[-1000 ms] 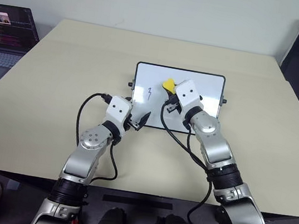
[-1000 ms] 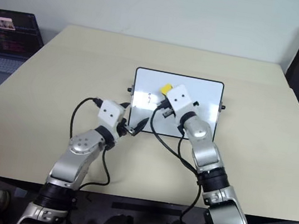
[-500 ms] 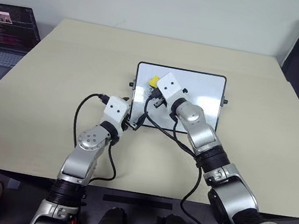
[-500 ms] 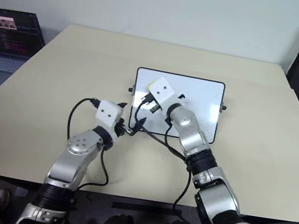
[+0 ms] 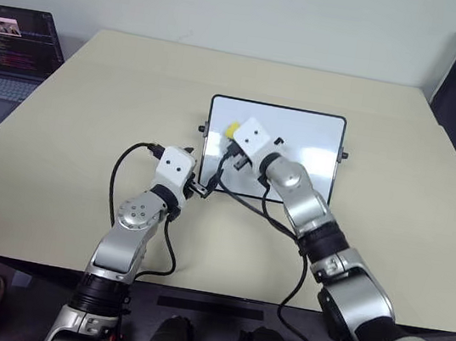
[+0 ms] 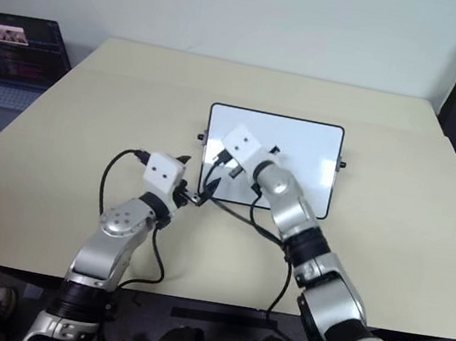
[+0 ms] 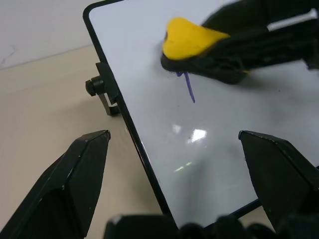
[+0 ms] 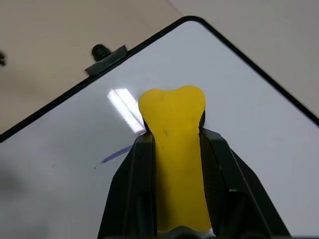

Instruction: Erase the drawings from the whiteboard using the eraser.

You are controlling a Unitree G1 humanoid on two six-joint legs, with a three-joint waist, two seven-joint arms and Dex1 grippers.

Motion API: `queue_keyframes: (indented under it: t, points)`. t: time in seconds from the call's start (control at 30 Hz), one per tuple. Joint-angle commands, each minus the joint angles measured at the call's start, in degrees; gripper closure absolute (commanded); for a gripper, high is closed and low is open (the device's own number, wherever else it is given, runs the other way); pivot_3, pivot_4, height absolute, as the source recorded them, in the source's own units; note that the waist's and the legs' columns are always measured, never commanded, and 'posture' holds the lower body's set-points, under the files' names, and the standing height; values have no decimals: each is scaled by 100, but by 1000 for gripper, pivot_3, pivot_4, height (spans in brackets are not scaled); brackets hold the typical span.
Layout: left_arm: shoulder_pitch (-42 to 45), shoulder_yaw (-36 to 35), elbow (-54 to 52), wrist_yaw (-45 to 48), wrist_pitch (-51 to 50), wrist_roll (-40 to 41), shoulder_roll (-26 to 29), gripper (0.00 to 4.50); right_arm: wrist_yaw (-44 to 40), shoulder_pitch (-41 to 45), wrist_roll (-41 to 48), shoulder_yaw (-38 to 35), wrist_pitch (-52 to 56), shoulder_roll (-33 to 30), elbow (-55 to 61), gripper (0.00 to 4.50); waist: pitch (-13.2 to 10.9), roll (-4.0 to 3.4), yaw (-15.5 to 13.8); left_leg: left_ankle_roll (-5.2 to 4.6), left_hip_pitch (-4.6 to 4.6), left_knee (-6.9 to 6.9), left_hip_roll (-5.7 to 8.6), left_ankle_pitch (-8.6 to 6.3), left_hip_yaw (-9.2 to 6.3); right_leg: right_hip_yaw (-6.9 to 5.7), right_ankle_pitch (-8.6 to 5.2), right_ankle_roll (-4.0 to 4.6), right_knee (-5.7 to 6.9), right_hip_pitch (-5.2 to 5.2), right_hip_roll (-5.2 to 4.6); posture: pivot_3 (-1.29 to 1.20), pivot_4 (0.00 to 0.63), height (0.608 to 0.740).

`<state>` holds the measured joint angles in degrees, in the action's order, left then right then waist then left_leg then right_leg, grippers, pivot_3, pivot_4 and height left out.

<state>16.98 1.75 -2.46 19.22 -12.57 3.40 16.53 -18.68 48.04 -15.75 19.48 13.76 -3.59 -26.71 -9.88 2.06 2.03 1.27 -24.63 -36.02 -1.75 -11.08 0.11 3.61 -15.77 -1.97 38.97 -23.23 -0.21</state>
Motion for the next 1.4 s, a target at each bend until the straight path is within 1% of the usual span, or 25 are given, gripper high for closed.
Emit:
queue_keyframes:
  t: [0.03, 0.17, 0.3, 0.43, 0.63, 0.77, 0.83, 0.97, 1.13, 1.3, 1.4]
  points:
    - [-17, -129, -290, -39, 32, 3, 61, 0, -261, -617, -165, 174, 538, -248, 616, 3628, 0, 0, -9, 0, 1, -1, 0, 0, 0, -1, 0, 0, 1, 1, 0, 0, 150, 740]
    - [-51, -147, -295, -40, 24, -3, 76, 0, -417, -1070, -248, 302, 808, -409, 1234, 3628, 0, 1, -16, -2, 16, -3, 0, 2, 2, 1, -1, -2, 3, 11, 1, 0, 150, 740]
    - [-74, -151, -295, -29, 18, -14, 66, 0, -432, -1090, -239, 284, 903, -470, 1351, 3628, 0, 0, -16, -4, 21, -3, 0, 4, 5, 5, -2, -3, 3, 12, 2, 0, 150, 740]
    - [-46, -137, -254, -21, 24, -19, 44, 0, -111, -504, -113, 13, 622, -287, 850, 3628, 0, 1, -13, -4, 21, -3, 1, 4, 6, 6, -1, -3, 3, 12, 3, 0, 150, 740]
    - [17, -139, -190, -5, 49, -24, 45, 0, 598, 564, 87, -426, -191, 61, -251, 3628, -2, 0, -3, -7, 20, 1, 1, 12, 10, 9, 12, 4, 1, 5, 7, 0, 150, 740]
    - [4, -148, -210, -11, 48, -27, 50, 0, 787, 967, 51, -458, -457, 201, -903, 3628, -2, 0, -2, -2, 14, 15, 0, 7, 14, 13, 12, 4, -5, -3, 5, 0, 150, 740]
    - [-11, -154, -233, -26, 44, -32, 48, 0, 770, 1067, -25, -362, -486, 264, -1143, 3628, -2, 0, -2, 1, 9, 23, -1, 5, 14, 13, 11, 5, -9, -8, 4, 0, 150, 740]
    - [-35, -173, -257, -57, 40, -37, 44, 0, 596, 970, -232, -80, -367, 326, -1242, 3628, -2, 0, 4, 2, 6, 21, -4, 4, 11, 11, 11, 6, -5, -10, 3, 0, 150, 740]
    - [-72, -206, -291, -95, 33, -34, 54, 0, 184, 327, -591, 494, -361, 95, -807, 3628, -1, 1, 30, 1, 17, 12, -4, 5, 8, 9, 11, 6, -2, 3, 3, 0, 150, 740]
    - [-73, -204, -295, -120, 20, -32, 53, 0, -75, -192, -644, 587, -122, -59, -191, 3628, 0, 1, 24, 1, 20, 6, -4, 6, 5, 8, 10, 5, 0, 7, 3, 0, 150, 740]
    - [-63, -198, -279, -117, 23, -28, 53, 0, -154, -255, -632, 537, -27, -134, 26, 3628, 0, 1, 19, -1, 20, 4, -3, 8, 5, 8, 10, 4, 0, 8, 3, 0, 150, 740]
